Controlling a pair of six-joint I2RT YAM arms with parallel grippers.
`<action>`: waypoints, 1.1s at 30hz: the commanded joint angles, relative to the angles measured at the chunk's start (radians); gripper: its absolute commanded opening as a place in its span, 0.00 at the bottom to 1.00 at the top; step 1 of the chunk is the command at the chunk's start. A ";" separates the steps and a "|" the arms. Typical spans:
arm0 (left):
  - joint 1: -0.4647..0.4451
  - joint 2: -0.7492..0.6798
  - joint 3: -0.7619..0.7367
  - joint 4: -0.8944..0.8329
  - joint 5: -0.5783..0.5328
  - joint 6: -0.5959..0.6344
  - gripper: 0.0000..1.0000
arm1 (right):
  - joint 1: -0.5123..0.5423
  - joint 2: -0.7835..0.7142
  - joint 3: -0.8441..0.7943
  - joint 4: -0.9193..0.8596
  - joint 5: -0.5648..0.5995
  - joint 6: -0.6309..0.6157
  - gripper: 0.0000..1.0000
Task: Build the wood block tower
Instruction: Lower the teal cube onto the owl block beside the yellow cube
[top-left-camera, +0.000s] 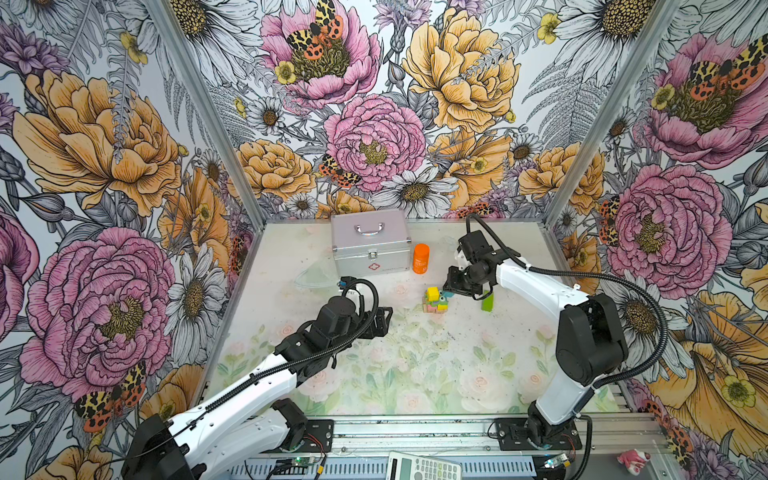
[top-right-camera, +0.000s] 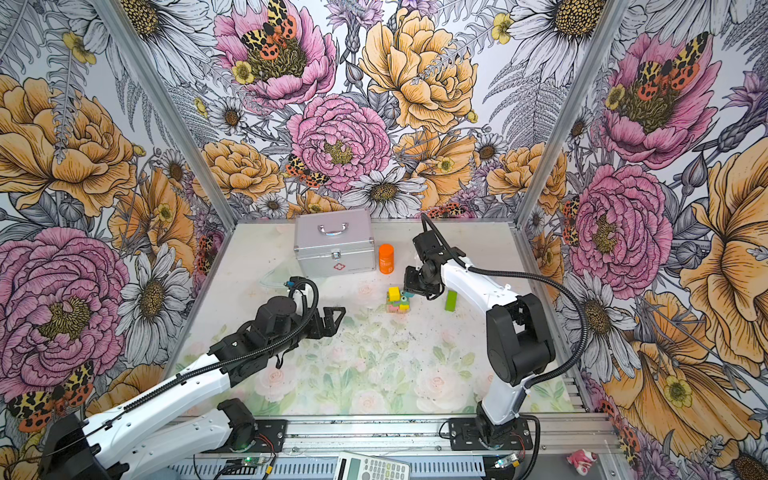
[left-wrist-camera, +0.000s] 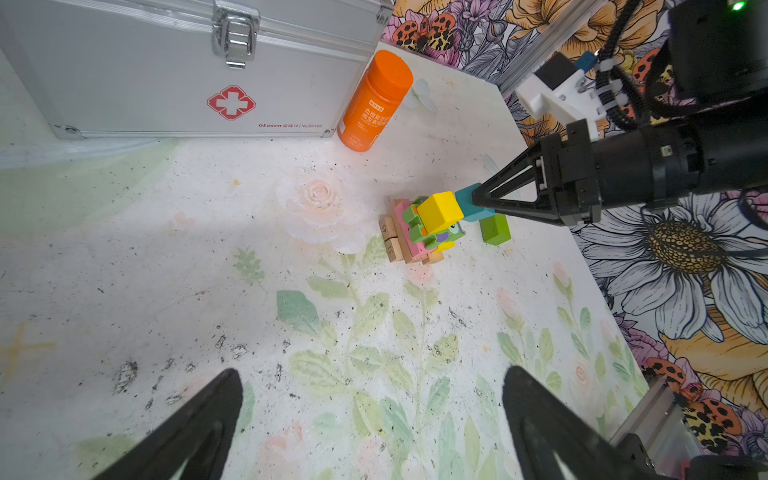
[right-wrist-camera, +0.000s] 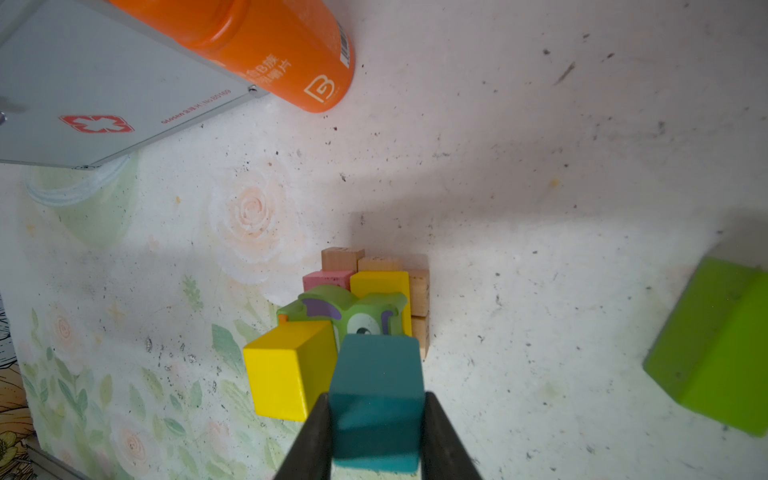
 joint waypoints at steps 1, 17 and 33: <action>0.012 -0.004 0.009 -0.001 -0.013 0.004 0.99 | 0.011 0.007 0.033 0.001 -0.001 -0.017 0.30; 0.011 -0.010 0.000 -0.001 -0.016 0.002 0.99 | 0.021 0.034 0.045 0.000 0.002 -0.020 0.30; 0.010 -0.010 -0.006 0.002 -0.017 0.001 0.99 | 0.023 0.043 0.046 -0.003 0.002 -0.022 0.30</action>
